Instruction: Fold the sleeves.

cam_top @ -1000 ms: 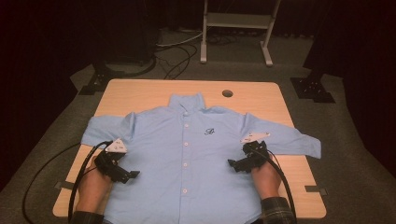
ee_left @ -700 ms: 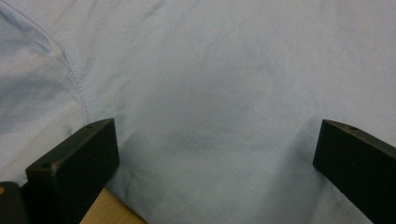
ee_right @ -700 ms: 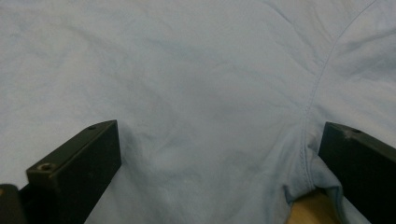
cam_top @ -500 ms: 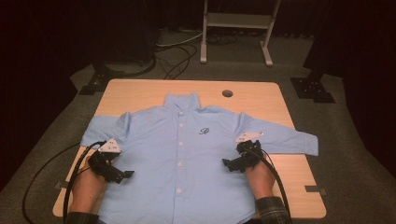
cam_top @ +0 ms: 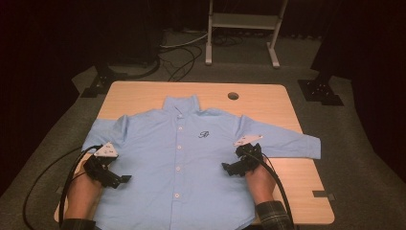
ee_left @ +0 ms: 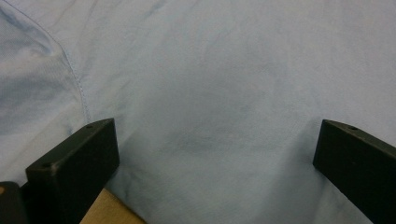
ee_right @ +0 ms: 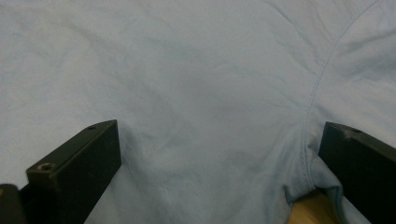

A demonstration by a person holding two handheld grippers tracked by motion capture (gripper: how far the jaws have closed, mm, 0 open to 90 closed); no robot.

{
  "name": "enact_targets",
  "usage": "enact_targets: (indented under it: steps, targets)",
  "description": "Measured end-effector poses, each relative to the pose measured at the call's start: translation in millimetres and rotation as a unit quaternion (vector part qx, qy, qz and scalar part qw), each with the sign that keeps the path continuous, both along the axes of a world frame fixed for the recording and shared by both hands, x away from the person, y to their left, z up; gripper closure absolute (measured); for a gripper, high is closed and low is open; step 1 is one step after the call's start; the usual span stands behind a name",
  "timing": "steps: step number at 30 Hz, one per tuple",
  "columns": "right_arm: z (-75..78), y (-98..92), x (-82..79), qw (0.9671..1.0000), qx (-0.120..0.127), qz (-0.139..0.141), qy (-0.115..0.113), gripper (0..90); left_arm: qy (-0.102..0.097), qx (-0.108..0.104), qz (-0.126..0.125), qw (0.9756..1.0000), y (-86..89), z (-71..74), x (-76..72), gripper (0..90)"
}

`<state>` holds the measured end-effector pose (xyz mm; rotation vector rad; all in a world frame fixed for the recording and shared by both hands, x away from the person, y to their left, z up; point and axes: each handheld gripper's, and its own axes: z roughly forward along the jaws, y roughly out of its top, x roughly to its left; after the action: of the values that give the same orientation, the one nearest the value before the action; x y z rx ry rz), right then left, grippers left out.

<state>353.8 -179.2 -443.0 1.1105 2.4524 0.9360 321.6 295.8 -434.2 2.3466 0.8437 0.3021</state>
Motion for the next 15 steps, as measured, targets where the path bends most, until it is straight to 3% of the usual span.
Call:
enact_targets:
  steps: [15]
  targets:
    - [0.0,15.4,-0.6,1.0000,0.000,0.003,-0.001,0.0,0.001,-0.010,0.004,0.9999,17.9,-0.1,-1.2,0.0]
